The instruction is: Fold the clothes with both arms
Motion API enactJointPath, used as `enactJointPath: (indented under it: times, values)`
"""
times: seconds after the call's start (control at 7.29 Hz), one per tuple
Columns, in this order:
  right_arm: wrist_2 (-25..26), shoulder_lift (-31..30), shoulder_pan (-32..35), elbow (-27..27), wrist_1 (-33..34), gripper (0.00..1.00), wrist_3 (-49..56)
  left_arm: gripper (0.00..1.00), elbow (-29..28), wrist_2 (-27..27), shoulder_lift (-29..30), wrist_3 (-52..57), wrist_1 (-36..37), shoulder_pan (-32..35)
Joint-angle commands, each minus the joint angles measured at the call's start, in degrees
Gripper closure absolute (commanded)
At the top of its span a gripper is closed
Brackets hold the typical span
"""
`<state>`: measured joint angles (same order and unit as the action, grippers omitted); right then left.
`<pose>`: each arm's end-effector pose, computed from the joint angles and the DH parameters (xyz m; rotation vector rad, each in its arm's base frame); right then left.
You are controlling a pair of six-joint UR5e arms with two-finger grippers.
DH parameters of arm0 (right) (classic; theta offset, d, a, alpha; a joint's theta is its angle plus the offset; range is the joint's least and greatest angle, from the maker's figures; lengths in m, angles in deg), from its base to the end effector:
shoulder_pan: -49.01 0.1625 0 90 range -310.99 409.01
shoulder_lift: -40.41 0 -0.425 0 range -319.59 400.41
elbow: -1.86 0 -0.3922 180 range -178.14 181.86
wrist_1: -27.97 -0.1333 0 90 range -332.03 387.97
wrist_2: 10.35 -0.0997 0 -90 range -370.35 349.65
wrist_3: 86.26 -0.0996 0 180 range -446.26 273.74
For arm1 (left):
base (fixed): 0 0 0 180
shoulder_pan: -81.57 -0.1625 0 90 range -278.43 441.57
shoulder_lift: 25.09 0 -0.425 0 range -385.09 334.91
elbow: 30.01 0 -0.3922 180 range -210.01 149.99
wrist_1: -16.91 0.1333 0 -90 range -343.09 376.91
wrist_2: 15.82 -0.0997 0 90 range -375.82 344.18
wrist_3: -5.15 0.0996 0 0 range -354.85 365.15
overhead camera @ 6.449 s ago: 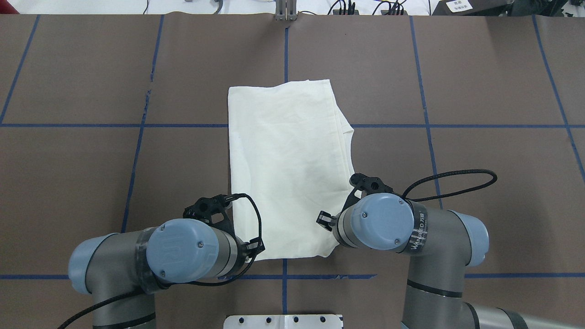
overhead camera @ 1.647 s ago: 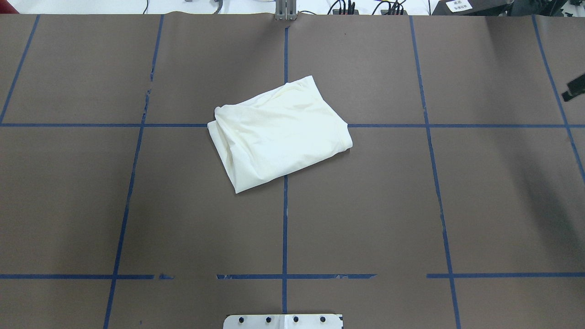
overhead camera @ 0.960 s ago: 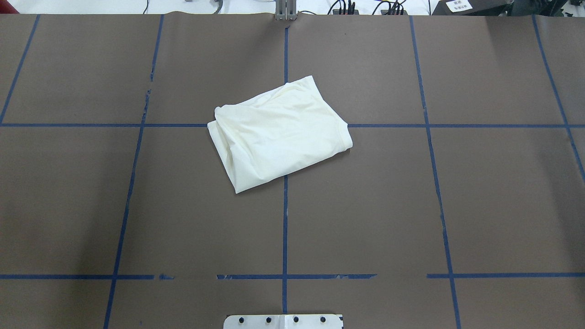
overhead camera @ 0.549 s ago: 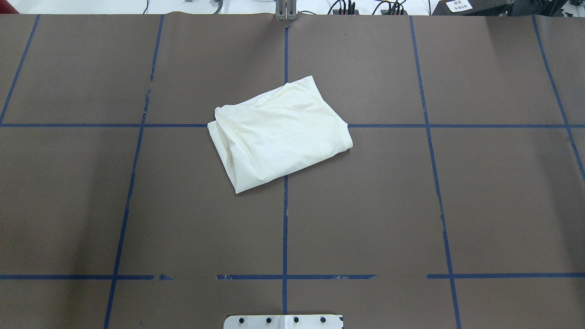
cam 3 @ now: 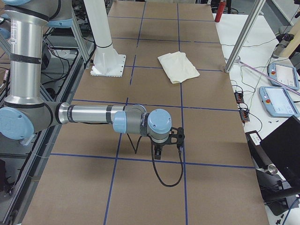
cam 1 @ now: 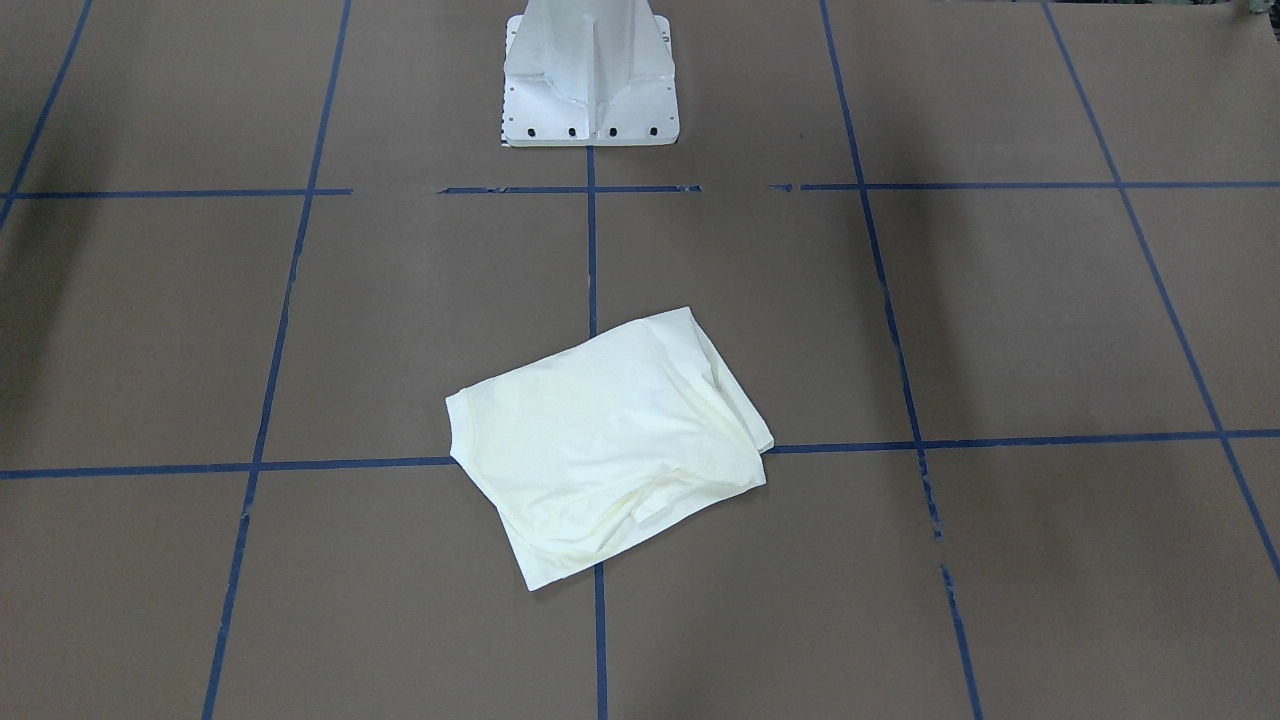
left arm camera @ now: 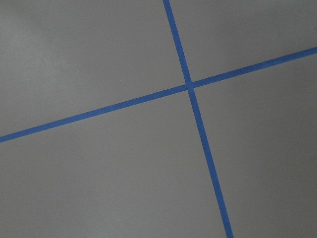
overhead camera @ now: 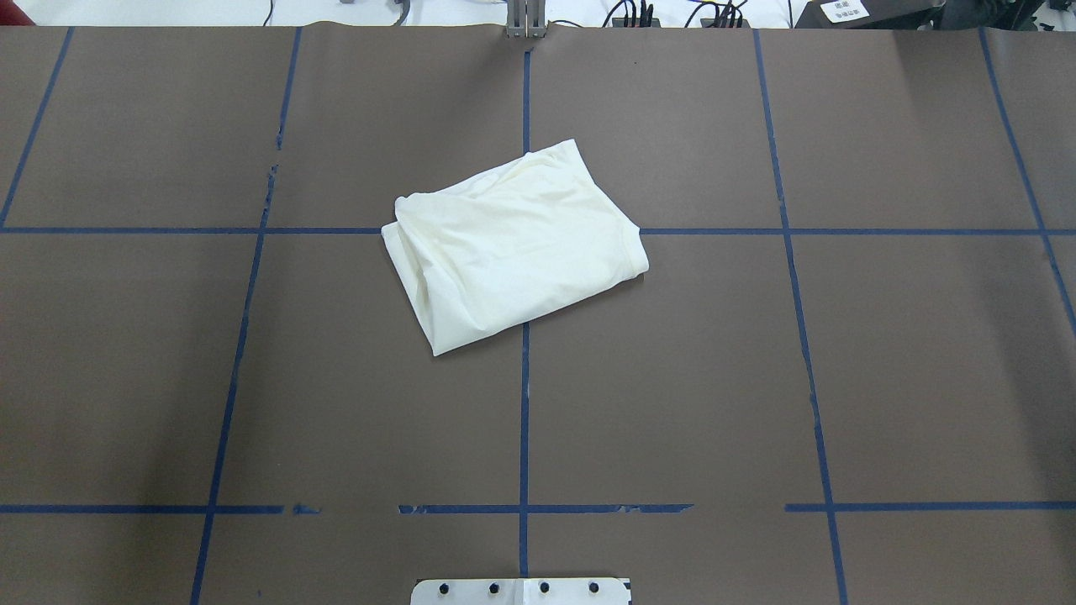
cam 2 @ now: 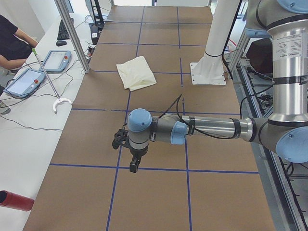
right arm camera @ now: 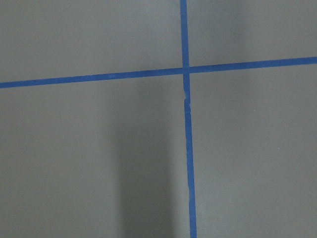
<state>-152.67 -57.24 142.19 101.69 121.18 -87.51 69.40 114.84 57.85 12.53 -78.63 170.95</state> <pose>0.0785 -0.4302 0.6315 -0.0013 -0.9135 0.0801 -0.0635 -0.4495 0.6294 0.1737 0.7005 0.1824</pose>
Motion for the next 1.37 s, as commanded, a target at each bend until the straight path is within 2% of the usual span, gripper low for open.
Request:
enactJointPath:
  times: [0.0, 0.41, 0.82, 1.23]
  values:
    - [0.5, -0.3, -0.1, -0.2, 0.0, 0.00, -2.0, 0.00, 0.1, 0.5, -0.4, -0.2, 0.2, 0.0]
    - [2.2, -0.3, -0.4, -0.4, -1.2, 0.00, -2.1, 0.00, 0.1, 0.6, -0.6, -0.2, 0.2, 0.0]
    - [2.1, -0.3, -0.4, -0.4, -1.2, 0.00, -2.1, 0.00, 0.1, 0.7, -0.7, -9.2, -0.3, 0.0]
    - [2.1, -0.2, -0.4, -0.4, -1.2, 0.00, -2.1, 0.00, -0.2, 4.0, -0.7, -9.4, -0.1, 0.0]
